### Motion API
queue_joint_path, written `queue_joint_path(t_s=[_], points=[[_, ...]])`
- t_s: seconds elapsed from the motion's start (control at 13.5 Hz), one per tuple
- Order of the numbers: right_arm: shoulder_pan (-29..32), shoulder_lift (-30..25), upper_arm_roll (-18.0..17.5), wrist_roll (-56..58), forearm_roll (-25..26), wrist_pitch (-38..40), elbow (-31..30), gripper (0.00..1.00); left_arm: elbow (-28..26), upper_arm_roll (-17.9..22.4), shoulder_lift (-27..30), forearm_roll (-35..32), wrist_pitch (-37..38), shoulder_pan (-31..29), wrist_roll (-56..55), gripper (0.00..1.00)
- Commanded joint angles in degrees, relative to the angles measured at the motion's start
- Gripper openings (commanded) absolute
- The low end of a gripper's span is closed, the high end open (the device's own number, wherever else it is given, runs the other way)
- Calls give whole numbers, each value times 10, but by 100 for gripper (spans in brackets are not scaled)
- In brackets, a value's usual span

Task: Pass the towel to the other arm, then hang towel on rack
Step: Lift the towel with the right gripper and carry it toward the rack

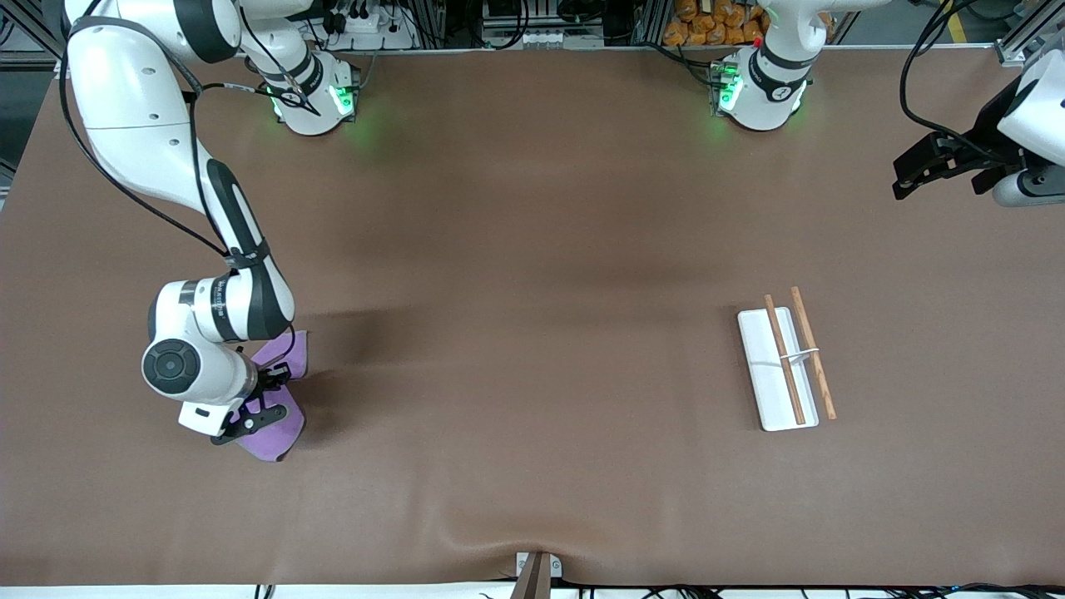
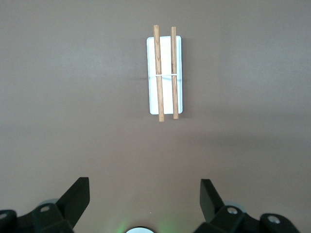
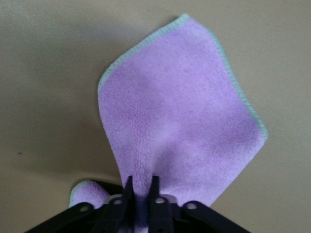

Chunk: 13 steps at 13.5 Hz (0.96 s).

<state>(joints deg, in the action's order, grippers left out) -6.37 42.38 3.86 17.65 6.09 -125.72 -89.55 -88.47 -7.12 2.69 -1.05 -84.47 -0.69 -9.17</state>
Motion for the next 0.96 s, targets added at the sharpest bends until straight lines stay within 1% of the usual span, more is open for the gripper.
queue_joint_path(t_s=[0.0,0.15,0.22,0.45,0.59,0.74,0.89], points=[[8,-2,-8,6,-9,6,10,0,-3,2,6,6,1,2,9,100],[0,-16,-10,5,-10,7,13,0,-2,2,7,7,2,2,10,100],[0,-32,-14,5,-10,9,13,0,-2,2,8,7,3,2,10,100],[-21,-76,-18,1,-16,58,21,0,-1,2,12,7,4,2,11,100],[-35,-103,-21,4,-34,76,21,0,-1,2,12,7,6,0,11,100],[-49,-127,-49,1,-47,91,35,0,-1,2,12,7,5,0,10,100],[-64,-132,-68,5,-48,100,57,0,0,2,10,7,5,0,10,100]])
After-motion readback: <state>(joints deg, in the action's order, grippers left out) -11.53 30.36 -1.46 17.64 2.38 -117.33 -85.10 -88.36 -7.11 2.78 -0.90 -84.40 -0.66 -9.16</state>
